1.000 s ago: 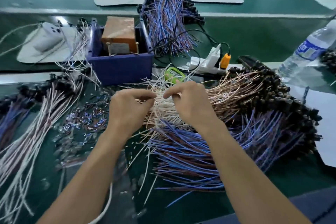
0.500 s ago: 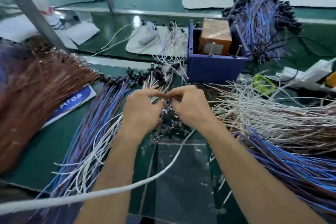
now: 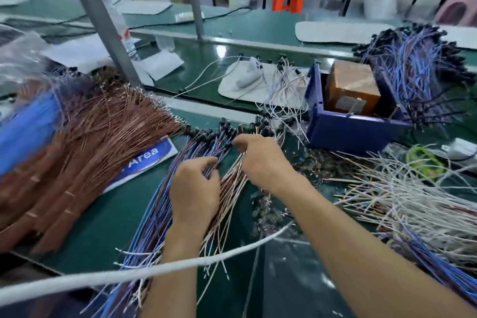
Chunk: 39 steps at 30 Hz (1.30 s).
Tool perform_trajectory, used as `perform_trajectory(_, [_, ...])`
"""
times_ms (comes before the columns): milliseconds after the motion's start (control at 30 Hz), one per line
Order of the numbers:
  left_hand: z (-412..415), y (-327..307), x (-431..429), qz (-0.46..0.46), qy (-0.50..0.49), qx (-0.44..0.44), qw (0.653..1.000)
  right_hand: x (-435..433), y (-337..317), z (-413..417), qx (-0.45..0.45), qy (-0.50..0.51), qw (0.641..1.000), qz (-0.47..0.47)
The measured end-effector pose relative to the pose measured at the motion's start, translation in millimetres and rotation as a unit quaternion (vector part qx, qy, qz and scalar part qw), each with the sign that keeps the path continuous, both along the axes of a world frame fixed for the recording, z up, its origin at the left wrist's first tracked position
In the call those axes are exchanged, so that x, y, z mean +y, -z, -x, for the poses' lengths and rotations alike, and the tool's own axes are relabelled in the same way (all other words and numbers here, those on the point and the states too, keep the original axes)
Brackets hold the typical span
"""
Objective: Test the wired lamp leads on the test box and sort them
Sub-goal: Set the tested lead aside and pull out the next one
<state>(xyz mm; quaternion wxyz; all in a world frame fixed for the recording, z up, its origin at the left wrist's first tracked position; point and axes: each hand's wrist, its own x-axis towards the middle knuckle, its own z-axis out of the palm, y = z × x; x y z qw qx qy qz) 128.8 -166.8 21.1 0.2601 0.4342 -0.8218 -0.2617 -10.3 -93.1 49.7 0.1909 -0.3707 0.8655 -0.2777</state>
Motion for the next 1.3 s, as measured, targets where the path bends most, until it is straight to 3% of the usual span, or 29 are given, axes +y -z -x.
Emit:
perform_trajectory(167, [1.9, -2.7, -18.0, 0.014, -0.01, -0.113, 0.993, -32.1, -7.5, 1.8, 0.113, -0.047, 0.99, -0.064])
perform_trajectory(267, [3.5, -3.1, -17.2, 0.01, -0.005, -0.104, 0.994, -45.1, -11.3, 1.3, 0.219, -0.089, 0.965, -0.115])
perform_trajectory(367, [1.3, -2.2, -15.4, 0.018, -0.011, -0.065, 0.998, -39.1, -12.8, 2.2, 0.245, -0.105, 0.959, -0.095])
perform_trajectory(467, [2.8, -4.9, -9.5, 0.022, 0.043, 0.018, 0.999, -13.6, -22.7, 11.7, 0.118, -0.066, 0.991, -0.016])
perform_trajectory(567, [13.8, -17.4, 0.5, -0.093, 0.087, 0.102, 0.987, 29.0, -35.5, 24.9, -0.051, 0.006, 0.992, 0.113])
perform_trajectory(633, [20.7, -28.7, 7.5, -0.186, 0.129, 0.163, 0.96, 62.5, -39.3, 33.2, -0.144, 0.088, 0.96, 0.223])
perform_trajectory(700, [24.5, -38.2, 13.1, -0.242, 0.187, 0.196, 0.932, 98.1, -41.3, 41.5, -0.233, 0.173, 0.898, 0.33])
perform_trajectory(767, [28.4, -43.3, 17.1, -0.257, 0.221, 0.162, 0.927, 131.3, -40.1, 47.2, -0.34, 0.241, 0.804, 0.424])
perform_trajectory(867, [42.2, -45.1, 29.4, -0.245, 0.233, 0.1, 0.936, 169.7, -35.9, 49.4, -0.49, 0.282, 0.631, 0.532])
perform_trajectory(900, [48.3, -45.5, 37.4, -0.243, 0.243, 0.092, 0.935, 177.3, -35.1, 47.7, -0.514, 0.279, 0.605, 0.54])
perform_trajectory(1100, [78.4, -42.3, 88.4, -0.237, 0.333, 0.028, 0.912, 203.3, -42.7, 51.3, -0.552, 0.281, 0.532, 0.577])
perform_trajectory(1233, [76.4, -41.6, 82.8, -0.238, 0.336, -0.014, 0.911, 235.4, -38.8, 65.3, -0.486, 0.343, 0.548, 0.587])
perform_trajectory(1300, [76.1, -38.9, 76.5, -0.179, 0.298, -0.064, 0.935, 251.6, -33.0, 66.0, -0.439, 0.363, 0.603, 0.559])
